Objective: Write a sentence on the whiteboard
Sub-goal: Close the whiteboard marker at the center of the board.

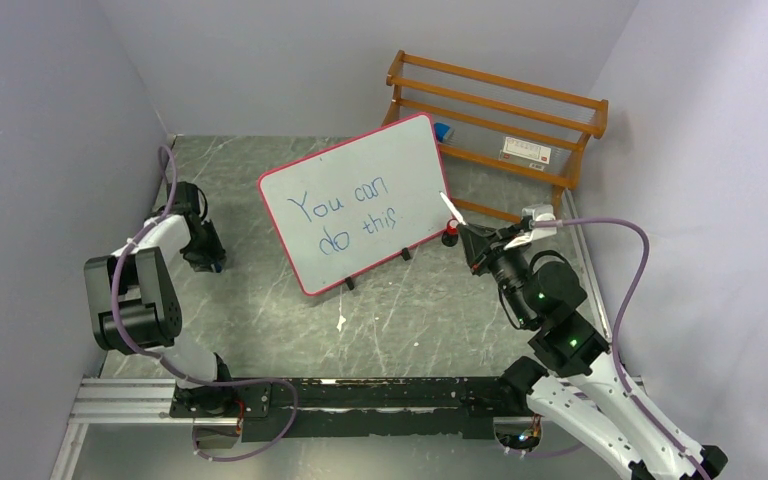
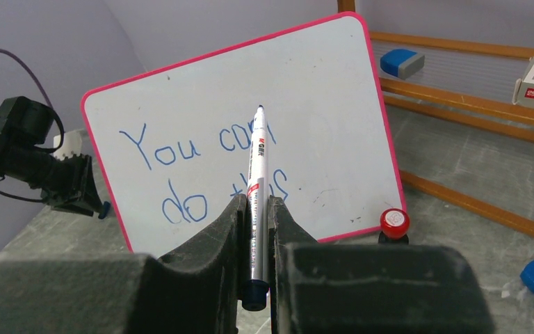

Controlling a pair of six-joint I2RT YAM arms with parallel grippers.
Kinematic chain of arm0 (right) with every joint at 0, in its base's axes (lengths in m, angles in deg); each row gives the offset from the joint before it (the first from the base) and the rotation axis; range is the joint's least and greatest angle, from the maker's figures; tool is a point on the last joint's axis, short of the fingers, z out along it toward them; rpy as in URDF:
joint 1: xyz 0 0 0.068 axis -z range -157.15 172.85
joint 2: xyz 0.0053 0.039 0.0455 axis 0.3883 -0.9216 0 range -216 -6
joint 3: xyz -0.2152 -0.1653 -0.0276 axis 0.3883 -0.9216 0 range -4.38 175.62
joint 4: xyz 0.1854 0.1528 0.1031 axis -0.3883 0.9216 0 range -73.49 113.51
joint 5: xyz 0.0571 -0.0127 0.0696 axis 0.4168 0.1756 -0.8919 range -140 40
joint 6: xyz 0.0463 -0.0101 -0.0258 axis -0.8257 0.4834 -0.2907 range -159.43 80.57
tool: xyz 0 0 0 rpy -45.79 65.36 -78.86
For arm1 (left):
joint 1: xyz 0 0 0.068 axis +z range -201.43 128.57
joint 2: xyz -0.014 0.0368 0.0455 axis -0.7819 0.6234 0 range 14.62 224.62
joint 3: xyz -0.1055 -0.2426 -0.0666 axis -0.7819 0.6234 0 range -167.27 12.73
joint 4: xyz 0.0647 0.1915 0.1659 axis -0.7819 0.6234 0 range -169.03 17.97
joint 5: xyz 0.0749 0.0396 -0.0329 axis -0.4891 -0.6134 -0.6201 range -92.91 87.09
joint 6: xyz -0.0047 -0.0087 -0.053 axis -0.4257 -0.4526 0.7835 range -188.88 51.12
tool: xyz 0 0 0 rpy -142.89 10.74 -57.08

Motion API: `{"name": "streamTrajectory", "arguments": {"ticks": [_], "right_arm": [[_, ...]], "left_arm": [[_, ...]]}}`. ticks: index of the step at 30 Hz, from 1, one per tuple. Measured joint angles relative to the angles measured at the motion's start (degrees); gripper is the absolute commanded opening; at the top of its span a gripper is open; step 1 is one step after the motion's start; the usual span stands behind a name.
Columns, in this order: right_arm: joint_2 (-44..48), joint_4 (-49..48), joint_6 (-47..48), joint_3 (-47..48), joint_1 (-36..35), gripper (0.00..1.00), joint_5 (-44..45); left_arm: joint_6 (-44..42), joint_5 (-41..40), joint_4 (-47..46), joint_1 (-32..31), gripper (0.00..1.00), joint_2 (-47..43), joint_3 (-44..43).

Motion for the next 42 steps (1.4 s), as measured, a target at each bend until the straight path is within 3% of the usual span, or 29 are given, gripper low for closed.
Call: {"name": "streamTrajectory", "arguments": {"ticks": [12,24,29,36,42], "right_arm": [[-0.8,0.0,0.0,0.0,-0.1,0.0,0.2],[-1.0,0.0,0.0,0.0,-0.1,0.0,0.2],[-1.0,0.0,0.0,0.0,-0.1,0.0,0.1],[-2.1,-0.4,0.3,0.0,-0.1,0.0,-2.2],[-3.4,-3.2,0.3,-0.7,-0.1,0.0,-7.3]], "left_arm": [[-1.8,-0.3,-0.9,0.3,0.27,6.3,-4.7],[-3.3,-0.1,-0.9,0.7,0.06,7.9,-5.1],[-3.5,0.5,-1.0,0.8,0.05,7.5,-4.8],[-2.1,4.7,-1.3,0.9,0.05,1.9,-0.7],[2.3,8.1,-2.3,0.9,0.05,-13.7,4.2]]}}
